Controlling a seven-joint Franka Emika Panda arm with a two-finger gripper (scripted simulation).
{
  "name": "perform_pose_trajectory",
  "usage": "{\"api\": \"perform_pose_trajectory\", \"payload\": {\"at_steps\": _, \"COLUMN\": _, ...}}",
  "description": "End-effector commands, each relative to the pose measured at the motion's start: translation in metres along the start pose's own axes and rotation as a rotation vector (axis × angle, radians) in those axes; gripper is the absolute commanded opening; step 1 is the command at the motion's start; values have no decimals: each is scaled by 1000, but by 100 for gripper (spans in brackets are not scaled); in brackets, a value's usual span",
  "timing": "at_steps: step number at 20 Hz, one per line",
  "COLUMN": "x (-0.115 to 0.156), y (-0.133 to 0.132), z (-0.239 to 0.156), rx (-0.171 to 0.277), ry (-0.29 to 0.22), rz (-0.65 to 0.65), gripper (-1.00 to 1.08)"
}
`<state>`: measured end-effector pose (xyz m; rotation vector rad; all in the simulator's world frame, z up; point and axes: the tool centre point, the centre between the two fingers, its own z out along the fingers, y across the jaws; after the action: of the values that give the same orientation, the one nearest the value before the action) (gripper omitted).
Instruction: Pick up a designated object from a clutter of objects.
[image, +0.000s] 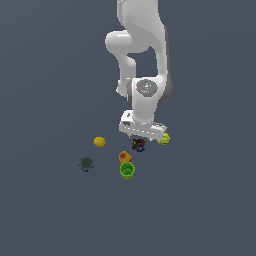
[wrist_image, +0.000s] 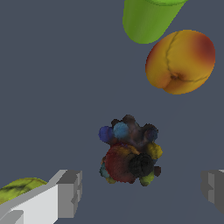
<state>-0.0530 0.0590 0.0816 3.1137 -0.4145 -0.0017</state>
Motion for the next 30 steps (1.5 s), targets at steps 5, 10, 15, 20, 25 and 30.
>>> {"api": "perform_pose_trajectory", "payload": {"at_steps": 5, "x": -1, "y": 0, "z": 3, "rx": 0, "ry": 0, "rz": 2, "gripper": 100}}
{"api": "perform_pose_trajectory", "payload": {"at_steps": 10, "x": -1, "y": 0, "z": 18, "rx": 0, "ry": 0, "rz": 2, "gripper": 100}}
{"api": "perform_pose_trajectory", "payload": {"at_steps": 15, "x": -2, "y": 0, "z": 40, "rx": 0, "ry": 1, "rz": 4, "gripper": 100}}
{"api": "perform_pose_trajectory", "payload": {"at_steps": 20, "x": -2, "y": 0, "z": 51, "rx": 1, "ry": 1, "rz": 4, "gripper": 100}}
{"api": "perform_pose_trajectory", "payload": {"at_steps": 25, "x": -2, "y": 0, "z": 52, "rx": 1, "ry": 1, "rz": 4, "gripper": -100}}
{"api": "perform_pose_trajectory", "payload": {"at_steps": 30, "x": -2, "y": 0, "z": 52, "rx": 1, "ry": 1, "rz": 4, "gripper": -100}}
